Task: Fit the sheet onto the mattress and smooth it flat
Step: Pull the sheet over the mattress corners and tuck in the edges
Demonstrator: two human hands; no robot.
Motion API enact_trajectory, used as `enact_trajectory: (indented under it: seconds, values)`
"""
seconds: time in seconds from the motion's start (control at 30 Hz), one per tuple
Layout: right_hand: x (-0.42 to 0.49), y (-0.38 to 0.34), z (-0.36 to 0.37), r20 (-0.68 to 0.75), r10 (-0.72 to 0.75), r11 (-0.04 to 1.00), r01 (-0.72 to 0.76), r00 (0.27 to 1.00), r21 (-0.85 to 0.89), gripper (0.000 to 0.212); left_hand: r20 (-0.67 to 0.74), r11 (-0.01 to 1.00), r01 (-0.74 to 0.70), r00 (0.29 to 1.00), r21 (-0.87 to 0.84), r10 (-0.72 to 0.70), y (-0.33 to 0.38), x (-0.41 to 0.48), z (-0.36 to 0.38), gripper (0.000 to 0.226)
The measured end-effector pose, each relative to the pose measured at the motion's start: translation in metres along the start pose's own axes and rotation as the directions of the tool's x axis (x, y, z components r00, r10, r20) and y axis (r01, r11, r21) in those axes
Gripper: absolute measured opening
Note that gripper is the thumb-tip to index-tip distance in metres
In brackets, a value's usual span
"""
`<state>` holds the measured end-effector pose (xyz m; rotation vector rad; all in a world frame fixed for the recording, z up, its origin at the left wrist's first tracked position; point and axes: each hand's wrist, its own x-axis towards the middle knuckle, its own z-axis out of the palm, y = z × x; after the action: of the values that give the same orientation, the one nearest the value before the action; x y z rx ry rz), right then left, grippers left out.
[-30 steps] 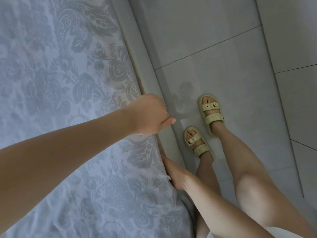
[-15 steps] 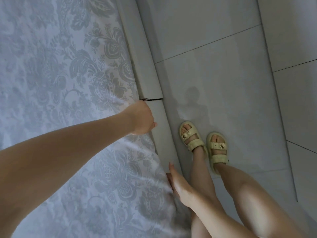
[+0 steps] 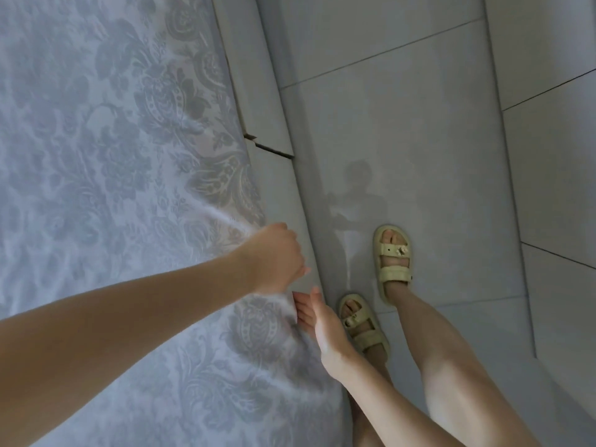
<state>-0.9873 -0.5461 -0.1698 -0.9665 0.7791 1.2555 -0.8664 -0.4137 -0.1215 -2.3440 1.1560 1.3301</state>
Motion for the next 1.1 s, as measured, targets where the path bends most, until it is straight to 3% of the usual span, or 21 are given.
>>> enact_trajectory:
  seconds: [0.07,0.23,0.37,0.5,0.67,0.73,0.8,0.9,1.0,1.1]
  values:
    - [-0.003,0.010,-0.006,0.001,-0.017,1.000,0.017,1.000,-0.005,0.043,0.081,1.000,0.001,0.997,0.026,-0.004,0.008,-0.005,0.016,0.051]
    - [-0.021,0.042,-0.014,0.021,-0.053,0.997,0.052,0.998,0.063,0.048,0.084,0.991,0.049,0.995,0.122,-0.060,0.018,-0.003,0.025,0.053]
    - [-0.016,0.051,0.007,0.148,-0.044,0.995,0.030,0.988,0.093,0.055,0.142,0.981,0.083,0.984,0.176,-0.108,0.024,-0.008,0.020,0.049]
    - [0.011,0.039,0.035,0.291,0.003,1.000,-0.007,0.957,0.012,0.071,0.159,0.977,0.065,0.982,0.201,-0.098,0.029,-0.018,0.012,0.041]
    - [0.020,0.071,0.023,0.303,0.203,0.971,-0.231,0.931,0.058,0.077,0.081,0.994,0.102,0.991,0.043,-0.105,0.030,-0.023,0.012,0.058]
    - [0.009,0.098,0.010,0.276,0.295,0.943,-0.325,0.915,0.068,0.066,-0.033,0.998,0.068,0.997,0.017,-0.068,0.033,-0.026,0.024,0.066]
    - [-0.005,0.113,-0.002,0.246,0.325,0.937,-0.346,0.913,0.049,0.052,-0.041,1.000,0.024,0.999,-0.011,-0.024,0.045,-0.031,0.039,0.064]
    - [-0.019,0.120,-0.014,0.220,0.303,0.950,-0.311,0.927,0.000,0.057,-0.046,1.000,0.012,0.999,-0.025,-0.014,0.067,-0.030,0.057,0.059]
    - [-0.030,0.126,-0.020,0.027,0.279,0.960,-0.280,0.960,0.018,0.067,0.023,0.981,0.160,0.987,-0.105,-0.159,0.076,-0.022,0.065,0.051]
    - [-0.051,0.148,-0.037,-0.215,0.069,0.996,-0.081,0.974,-0.049,0.069,0.015,0.993,0.117,0.993,-0.001,-0.117,0.089,-0.018,0.062,0.047]
